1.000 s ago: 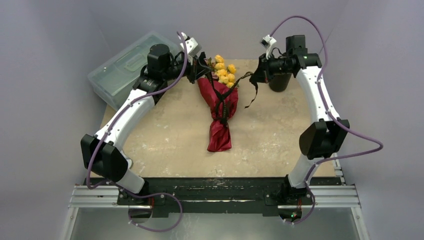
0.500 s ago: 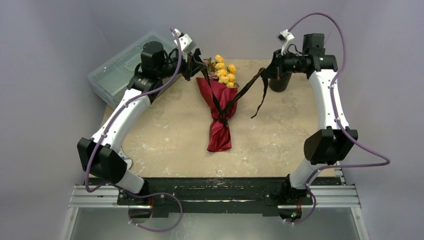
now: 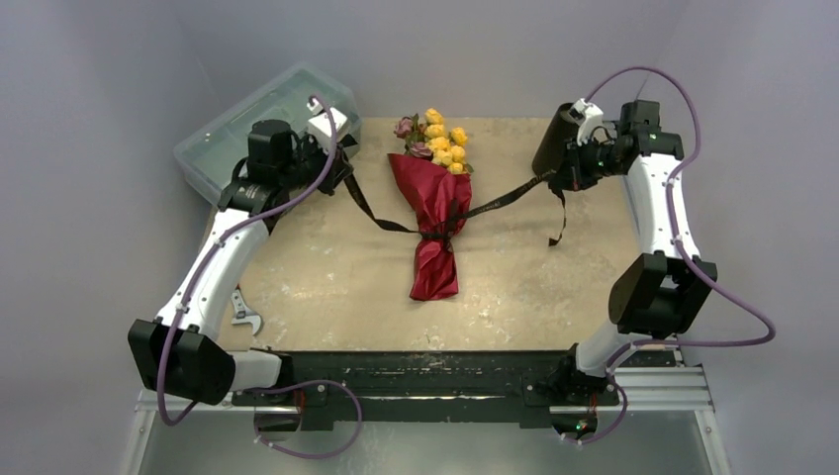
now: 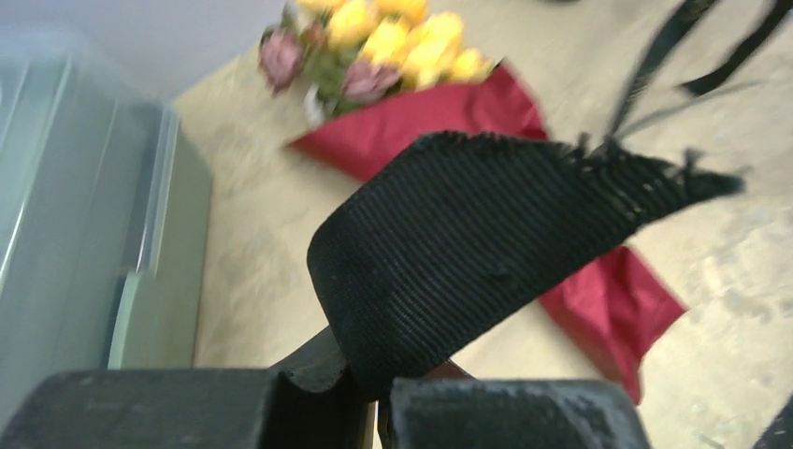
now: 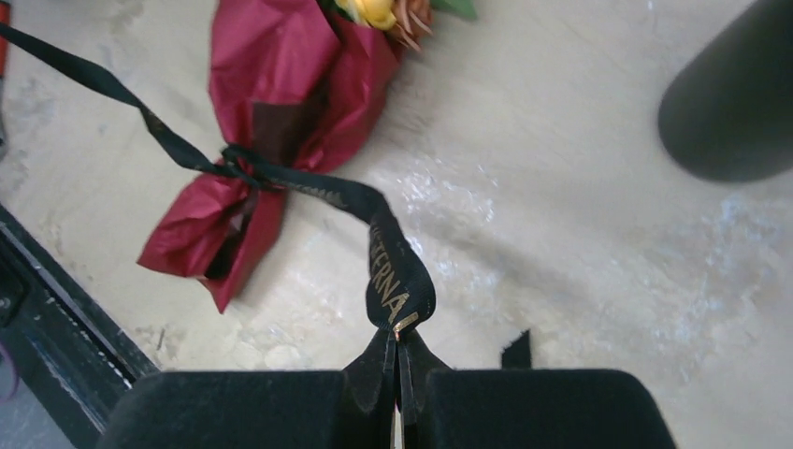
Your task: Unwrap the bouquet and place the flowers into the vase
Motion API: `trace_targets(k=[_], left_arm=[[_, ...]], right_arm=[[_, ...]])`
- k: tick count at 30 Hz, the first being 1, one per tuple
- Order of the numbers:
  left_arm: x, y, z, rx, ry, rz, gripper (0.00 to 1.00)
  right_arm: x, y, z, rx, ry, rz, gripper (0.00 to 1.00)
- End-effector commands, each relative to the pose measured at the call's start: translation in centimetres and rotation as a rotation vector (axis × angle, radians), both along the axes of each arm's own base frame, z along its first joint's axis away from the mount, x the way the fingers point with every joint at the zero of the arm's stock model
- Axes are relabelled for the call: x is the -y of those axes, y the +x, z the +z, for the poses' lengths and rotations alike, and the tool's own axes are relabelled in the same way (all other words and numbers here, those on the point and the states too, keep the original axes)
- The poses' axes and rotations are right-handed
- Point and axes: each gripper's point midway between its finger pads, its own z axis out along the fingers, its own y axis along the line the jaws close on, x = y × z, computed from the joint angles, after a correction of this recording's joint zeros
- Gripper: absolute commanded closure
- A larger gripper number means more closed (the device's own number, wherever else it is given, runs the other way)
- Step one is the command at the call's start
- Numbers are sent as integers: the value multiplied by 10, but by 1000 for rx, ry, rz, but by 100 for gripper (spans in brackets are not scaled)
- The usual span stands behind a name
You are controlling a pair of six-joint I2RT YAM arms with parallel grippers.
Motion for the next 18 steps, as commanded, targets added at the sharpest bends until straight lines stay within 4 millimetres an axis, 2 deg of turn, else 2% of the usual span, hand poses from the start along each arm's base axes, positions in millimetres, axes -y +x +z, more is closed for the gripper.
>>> trace_targets(k=[1,5,11,18], left_arm=[[-61,5,-42,-38,226,207,100],[-83,-6,-66,-35,350,227,100],[-112,-28,-120,-127,535,240,100],[-132,-46,-167,-185,688,215,100]], right_arm=[[35,-1,-11,25,-127,-30,100],[58,2,-25,1,-174,-51,100],[82,0,-53,-48,-262,-74,100],[102,2,-81,-96,-343,-129,100]])
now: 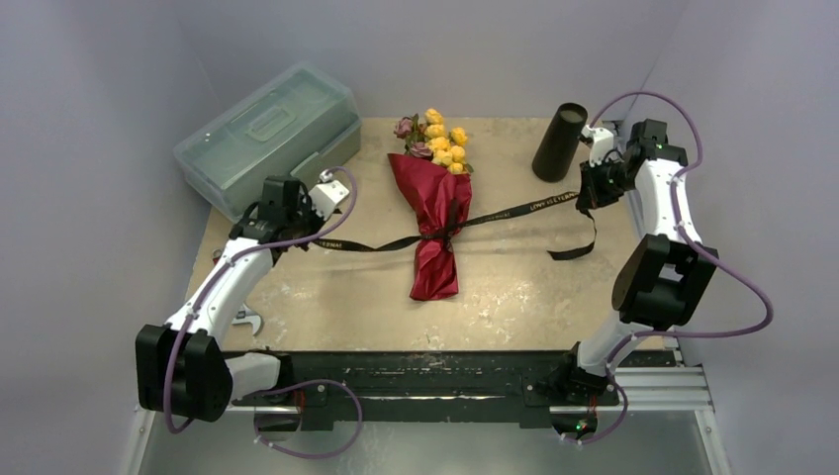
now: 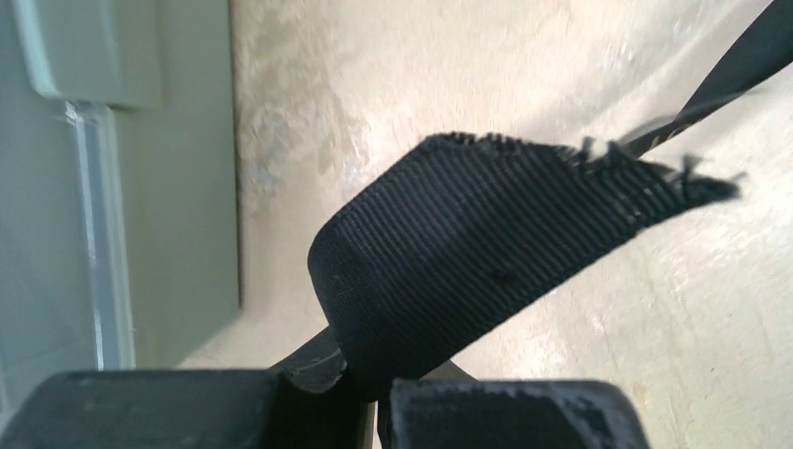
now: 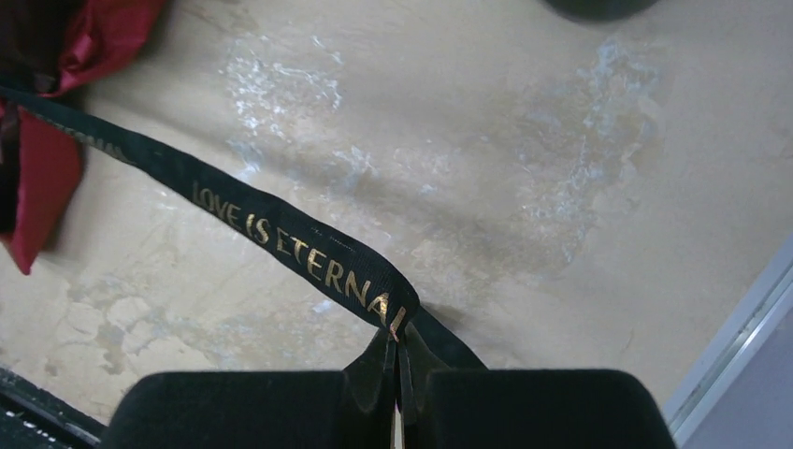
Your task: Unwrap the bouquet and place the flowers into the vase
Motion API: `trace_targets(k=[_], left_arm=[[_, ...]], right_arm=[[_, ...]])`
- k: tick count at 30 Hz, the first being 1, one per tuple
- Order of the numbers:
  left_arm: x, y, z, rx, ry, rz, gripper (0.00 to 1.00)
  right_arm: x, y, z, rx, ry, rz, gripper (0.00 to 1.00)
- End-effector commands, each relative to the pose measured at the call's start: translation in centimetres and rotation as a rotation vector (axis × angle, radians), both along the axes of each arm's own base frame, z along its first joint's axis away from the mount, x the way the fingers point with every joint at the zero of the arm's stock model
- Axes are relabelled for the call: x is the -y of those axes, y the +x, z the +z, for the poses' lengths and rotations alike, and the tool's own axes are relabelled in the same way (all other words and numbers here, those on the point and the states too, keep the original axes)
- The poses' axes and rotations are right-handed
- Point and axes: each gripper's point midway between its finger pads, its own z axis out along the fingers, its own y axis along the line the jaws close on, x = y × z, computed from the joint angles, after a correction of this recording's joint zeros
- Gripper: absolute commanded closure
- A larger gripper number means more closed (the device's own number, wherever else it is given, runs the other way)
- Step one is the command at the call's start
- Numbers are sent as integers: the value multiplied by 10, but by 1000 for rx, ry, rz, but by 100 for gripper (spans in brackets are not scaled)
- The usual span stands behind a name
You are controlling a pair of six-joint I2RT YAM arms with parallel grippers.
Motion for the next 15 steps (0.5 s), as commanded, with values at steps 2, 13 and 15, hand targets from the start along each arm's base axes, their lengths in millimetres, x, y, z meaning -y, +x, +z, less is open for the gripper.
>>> trace_targets(k=[2,13,15], left_arm=[[-25,-6,-18,-14,160,-8,100],[-53,-13,-57,-61,334,6,100],[-60,-13,-62,-67,370,17,100]], right_arm=[[23,8,-10,8,-103,-47,100],[44,26,-6,51,-185,-123,100],[45,29,-7,51,-185,-128,100]])
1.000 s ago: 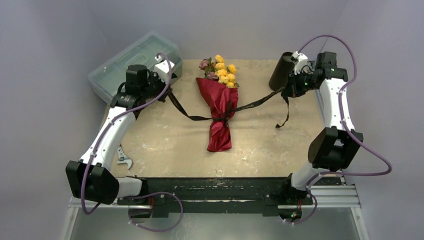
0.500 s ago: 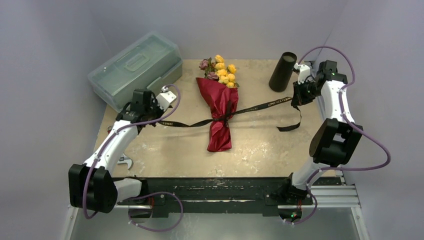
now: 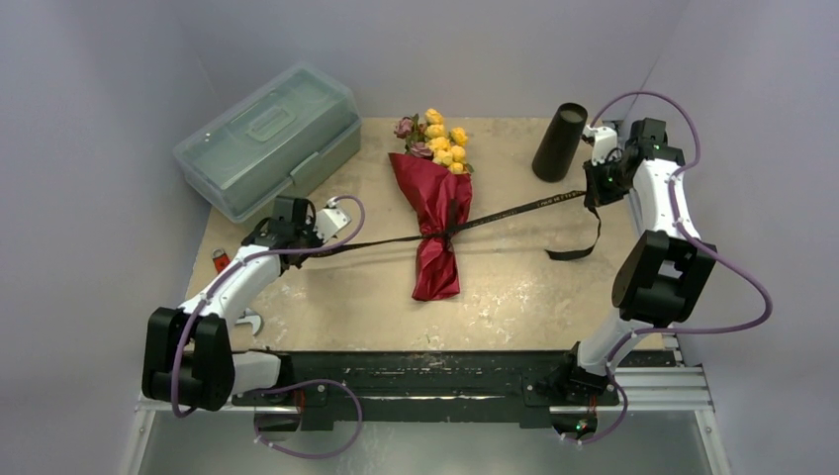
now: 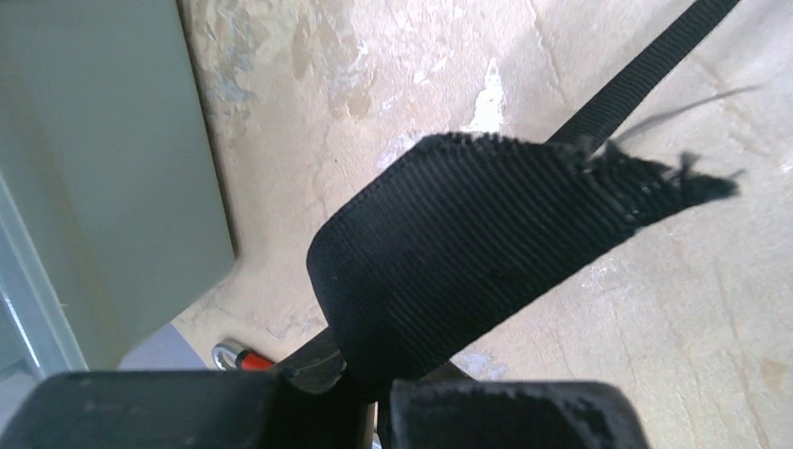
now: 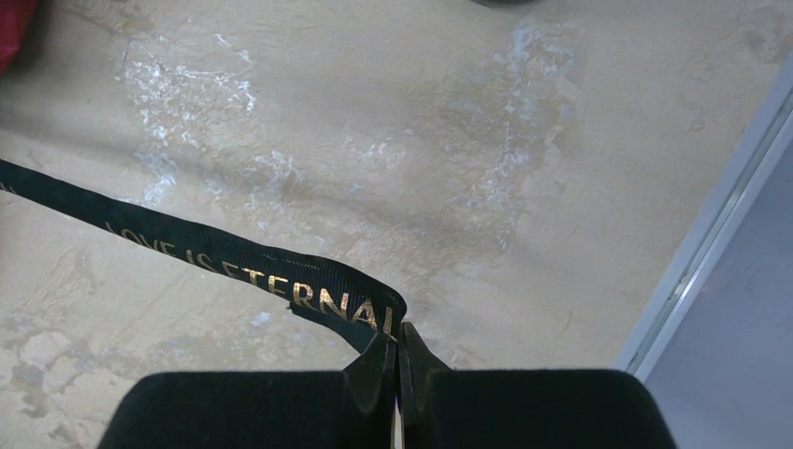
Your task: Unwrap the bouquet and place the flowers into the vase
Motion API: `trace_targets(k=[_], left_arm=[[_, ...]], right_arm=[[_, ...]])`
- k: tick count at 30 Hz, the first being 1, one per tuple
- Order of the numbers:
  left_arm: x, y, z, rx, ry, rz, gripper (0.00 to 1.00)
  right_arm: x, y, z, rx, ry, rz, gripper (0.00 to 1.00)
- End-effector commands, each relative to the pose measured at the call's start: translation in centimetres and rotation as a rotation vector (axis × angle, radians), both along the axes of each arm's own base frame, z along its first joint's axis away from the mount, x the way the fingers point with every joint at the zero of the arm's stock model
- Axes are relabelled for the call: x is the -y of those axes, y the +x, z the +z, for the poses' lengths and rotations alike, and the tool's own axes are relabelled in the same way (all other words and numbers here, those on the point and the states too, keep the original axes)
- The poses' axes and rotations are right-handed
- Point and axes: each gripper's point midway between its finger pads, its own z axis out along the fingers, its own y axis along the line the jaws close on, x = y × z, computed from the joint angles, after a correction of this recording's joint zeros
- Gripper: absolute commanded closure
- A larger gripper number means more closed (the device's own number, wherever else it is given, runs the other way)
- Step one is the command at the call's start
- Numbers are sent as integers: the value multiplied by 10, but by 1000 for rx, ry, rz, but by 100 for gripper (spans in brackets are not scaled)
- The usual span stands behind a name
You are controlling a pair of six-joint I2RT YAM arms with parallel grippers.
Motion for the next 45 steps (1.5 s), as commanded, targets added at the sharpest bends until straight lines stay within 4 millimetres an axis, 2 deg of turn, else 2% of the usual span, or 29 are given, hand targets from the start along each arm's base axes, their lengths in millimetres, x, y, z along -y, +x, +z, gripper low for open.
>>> trace_targets(k=[1,8,10,11,14,16,18,22,24,26,32,36,39,40,45], left_arm=[[-22,8,-3,35,123,20,100],[-24,10,-10,17,136,30,100],[0,10,-4,-17,25,-48,100],[15,8,2,-33,-44,-100,97],[60,6,25,-33,-255,-231,66],[76,8,40,-19,-327,-280,58],[87,16,60,35,-381,-313,55],[118,23,106,190,-503,-462,55],[136,26,120,237,-549,-519,59],[159,27,124,243,-559,-587,63],[234,27,119,270,-572,-778,72],[277,24,108,273,-560,-894,80],[298,24,93,274,-526,-956,82],[306,29,94,312,-520,-971,83],[324,41,84,313,-511,-992,84]], right_arm=[[15,18,8,51,-50,-41,100],[17,18,-7,23,-54,-45,100],[15,13,-8,-8,-45,-33,99],[9,10,-7,-18,-17,-19,91],[-7,4,-3,-36,62,29,57],[-17,-2,0,-46,107,51,43],[-26,-9,5,-43,144,74,40],[-45,-26,11,-48,214,150,39],[-62,-32,17,-47,302,176,39],[-84,-36,19,-64,399,195,39],[-159,-39,13,-146,572,264,40],[-198,-33,2,-177,661,254,40],[-224,-32,-7,-219,716,252,38],[-231,-31,-10,-225,725,251,38],[-263,-32,-25,-253,737,255,32]])
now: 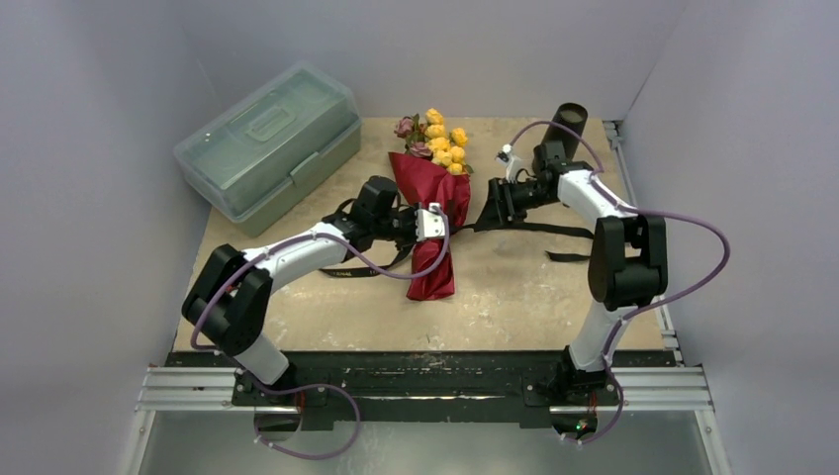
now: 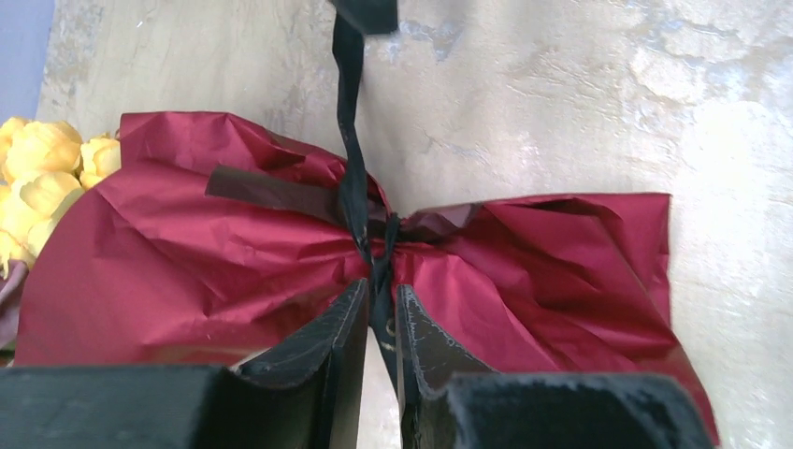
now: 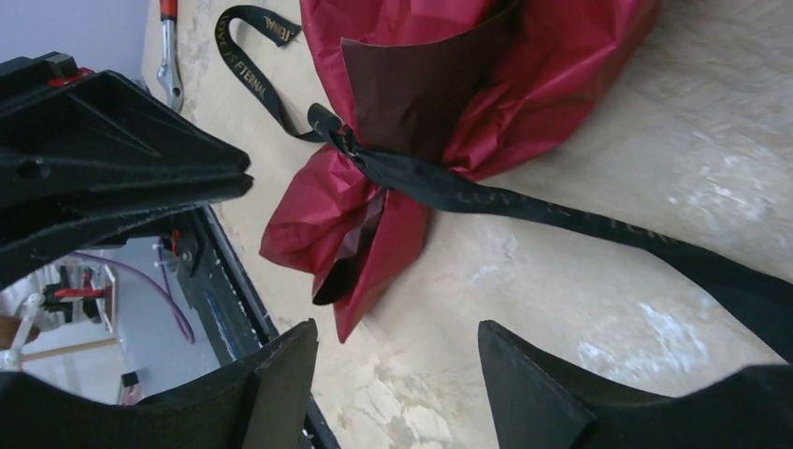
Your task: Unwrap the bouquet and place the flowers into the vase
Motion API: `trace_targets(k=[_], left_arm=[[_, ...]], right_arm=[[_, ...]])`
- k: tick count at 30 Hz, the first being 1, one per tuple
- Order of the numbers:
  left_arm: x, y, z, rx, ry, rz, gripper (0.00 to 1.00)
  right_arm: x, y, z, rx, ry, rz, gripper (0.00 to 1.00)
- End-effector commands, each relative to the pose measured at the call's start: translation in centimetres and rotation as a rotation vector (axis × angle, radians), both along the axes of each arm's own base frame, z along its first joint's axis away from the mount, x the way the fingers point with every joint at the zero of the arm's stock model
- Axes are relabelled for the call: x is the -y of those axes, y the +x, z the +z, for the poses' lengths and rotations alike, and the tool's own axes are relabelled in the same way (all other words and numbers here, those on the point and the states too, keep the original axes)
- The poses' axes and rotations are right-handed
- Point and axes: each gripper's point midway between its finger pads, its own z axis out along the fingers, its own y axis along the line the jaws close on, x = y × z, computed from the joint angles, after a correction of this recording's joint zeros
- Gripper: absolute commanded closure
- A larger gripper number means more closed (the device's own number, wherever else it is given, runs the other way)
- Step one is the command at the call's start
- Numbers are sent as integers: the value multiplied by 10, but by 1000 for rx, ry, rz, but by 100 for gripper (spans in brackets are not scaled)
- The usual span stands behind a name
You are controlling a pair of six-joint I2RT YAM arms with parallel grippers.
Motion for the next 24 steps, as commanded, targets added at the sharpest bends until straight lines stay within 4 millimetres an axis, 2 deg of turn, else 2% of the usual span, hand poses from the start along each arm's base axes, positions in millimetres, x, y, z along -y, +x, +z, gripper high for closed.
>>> trace_targets(k=[1,7,12,19,24], left_arm=[[23,28,29,137,-61,-29,84],[30,38,18,153,-36,-42,85],[31,36,4,119,-19,-61,85],[31,38,-10,108,5,-64,84],[31,37,-22,94,25,-80,83]], right_arm=[[-30,11,-1,2,68,-24,29],[-53,8,-26,-66,77,-18,23],[-69,6,-39,-93,80,-12,21],[-88,-2,-59,-121,69,19,22],[-91,-4,-68,-130,62,29,26]])
